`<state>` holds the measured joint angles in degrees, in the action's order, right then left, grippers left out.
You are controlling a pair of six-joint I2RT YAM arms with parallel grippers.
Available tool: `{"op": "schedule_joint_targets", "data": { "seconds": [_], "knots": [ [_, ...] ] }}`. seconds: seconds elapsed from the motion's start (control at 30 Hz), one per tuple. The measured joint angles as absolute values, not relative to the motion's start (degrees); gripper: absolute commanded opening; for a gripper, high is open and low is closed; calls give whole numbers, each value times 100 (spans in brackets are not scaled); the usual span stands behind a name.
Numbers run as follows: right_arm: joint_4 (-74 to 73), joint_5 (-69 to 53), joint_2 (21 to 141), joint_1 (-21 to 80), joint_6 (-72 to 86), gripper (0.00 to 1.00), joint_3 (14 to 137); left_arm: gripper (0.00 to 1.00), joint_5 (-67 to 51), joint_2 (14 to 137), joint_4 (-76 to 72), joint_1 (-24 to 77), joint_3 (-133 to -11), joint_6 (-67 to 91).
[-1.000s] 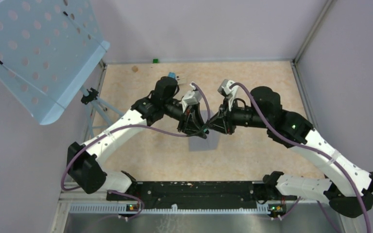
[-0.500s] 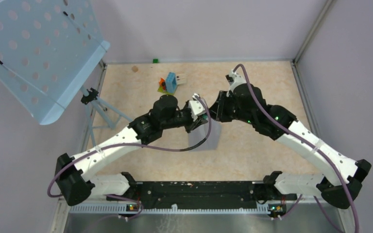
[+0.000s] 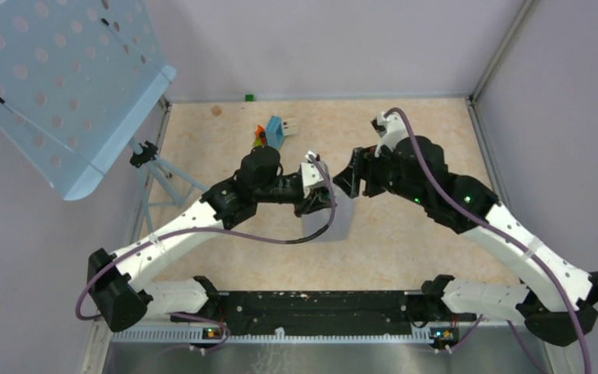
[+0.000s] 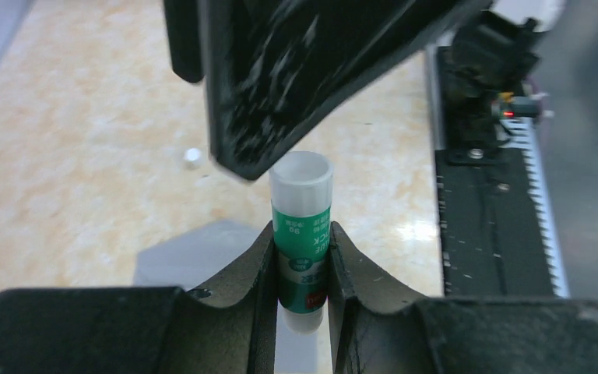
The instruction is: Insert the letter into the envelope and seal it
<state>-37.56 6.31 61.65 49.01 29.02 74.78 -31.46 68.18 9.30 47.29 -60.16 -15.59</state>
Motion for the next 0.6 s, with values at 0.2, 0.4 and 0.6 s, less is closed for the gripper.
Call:
{"op": "schedule_joint_targets", "data": {
  "seconds": [0.2,0.4,0.6],
  "knots": [
    [-3758,-355,5384,4897,1675,60,7511,0,-5137,7347,1516,4475,-6477,-1389],
    [-3819,-1376,5127,4897,941,57,7498,0,-6549,7732,1887,4445,-6646,-1197],
    [-3907,-2084,5262,4897,596,50,7308,0,-7288,7865,1959,4410,-6744,-1031]
  ]
}}
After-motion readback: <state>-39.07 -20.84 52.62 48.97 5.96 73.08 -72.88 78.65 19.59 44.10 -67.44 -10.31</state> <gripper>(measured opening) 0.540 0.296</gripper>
